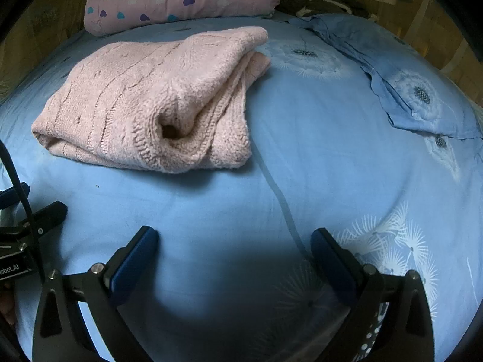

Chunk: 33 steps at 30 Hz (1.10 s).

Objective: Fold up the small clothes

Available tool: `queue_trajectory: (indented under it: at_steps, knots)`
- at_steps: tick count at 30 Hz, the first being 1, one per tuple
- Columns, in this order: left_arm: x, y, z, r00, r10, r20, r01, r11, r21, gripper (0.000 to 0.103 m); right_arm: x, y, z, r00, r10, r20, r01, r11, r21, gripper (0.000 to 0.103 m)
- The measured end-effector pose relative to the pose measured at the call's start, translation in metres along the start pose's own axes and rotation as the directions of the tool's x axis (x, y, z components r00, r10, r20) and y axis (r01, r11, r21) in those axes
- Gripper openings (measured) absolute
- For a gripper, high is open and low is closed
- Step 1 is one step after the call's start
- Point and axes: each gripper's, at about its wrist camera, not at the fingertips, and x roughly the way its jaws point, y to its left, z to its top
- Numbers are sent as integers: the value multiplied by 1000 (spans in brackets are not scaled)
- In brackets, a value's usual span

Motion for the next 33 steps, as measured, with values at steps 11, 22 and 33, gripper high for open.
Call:
queue_trajectory:
  at_steps: [11,22,33]
  knots:
    - [0,0,0,1000,0,0,0,1000,1,88,0,0,0,1000,0,0,0,1000,0,103]
    - [-1,0,0,1000,2,0,-2,1000,3,88,0,1,0,1000,-1,1,1,1000,0,103]
    - [-1,-1,0,1000,3,0,-3,1000,4,88,0,1,0,1000,-1,1,1,1000,0,103]
